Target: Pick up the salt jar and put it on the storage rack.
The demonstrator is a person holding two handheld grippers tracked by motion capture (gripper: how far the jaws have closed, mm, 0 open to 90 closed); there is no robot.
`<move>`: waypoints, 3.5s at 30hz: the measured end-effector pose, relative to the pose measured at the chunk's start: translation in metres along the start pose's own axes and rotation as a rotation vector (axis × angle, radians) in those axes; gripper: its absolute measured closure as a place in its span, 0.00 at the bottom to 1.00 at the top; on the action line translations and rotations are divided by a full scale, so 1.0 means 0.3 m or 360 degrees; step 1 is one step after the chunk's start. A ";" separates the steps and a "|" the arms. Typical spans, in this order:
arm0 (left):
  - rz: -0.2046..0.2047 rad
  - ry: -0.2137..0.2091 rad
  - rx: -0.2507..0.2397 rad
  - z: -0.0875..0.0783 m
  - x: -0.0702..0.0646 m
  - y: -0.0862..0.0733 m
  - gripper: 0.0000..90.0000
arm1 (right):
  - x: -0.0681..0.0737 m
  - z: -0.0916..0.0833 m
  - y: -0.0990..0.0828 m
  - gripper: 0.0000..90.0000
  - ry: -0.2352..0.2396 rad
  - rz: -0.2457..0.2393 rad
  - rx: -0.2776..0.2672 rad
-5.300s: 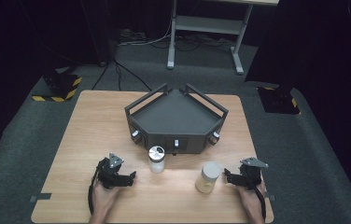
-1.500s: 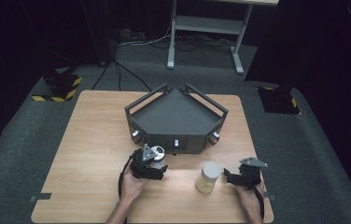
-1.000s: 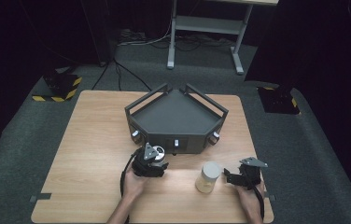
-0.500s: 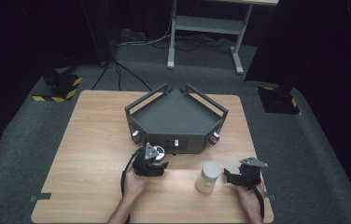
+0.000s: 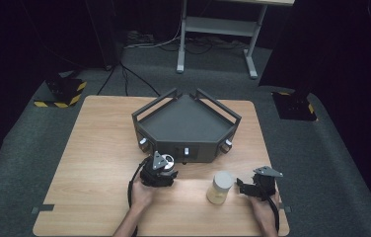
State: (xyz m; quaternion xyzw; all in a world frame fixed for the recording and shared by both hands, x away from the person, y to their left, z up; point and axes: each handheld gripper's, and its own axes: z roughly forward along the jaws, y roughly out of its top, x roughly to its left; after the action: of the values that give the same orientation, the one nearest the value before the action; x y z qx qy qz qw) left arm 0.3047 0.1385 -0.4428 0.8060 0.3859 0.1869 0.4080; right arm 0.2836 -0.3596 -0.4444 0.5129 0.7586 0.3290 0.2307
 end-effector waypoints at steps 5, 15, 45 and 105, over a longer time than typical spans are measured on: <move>-0.0015 0.0000 -0.0004 -0.003 0.002 -0.003 0.34 | 0.000 0.000 0.000 0.12 -0.0001 0.0000 0.0000; -0.0027 -0.0013 -0.0011 -0.007 0.005 -0.004 0.34 | 0.001 0.000 0.000 0.12 -0.0003 -0.0001 -0.0001; 0.0046 -0.0104 -0.0023 -0.138 0.019 0.089 0.34 | 0.003 0.000 0.000 0.12 -0.0006 0.0001 -0.0001; 0.0127 -0.0046 -0.0024 -0.118 0.153 0.556 0.34 | 0.001 -0.001 -0.002 0.13 -0.0004 0.0001 -0.0004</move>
State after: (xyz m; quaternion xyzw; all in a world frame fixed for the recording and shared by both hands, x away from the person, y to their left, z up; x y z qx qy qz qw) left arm 0.3903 0.1307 -0.2887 0.8203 0.3461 0.1943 0.4117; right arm 0.2831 -0.3596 -0.4446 0.5132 0.7578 0.3293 0.2323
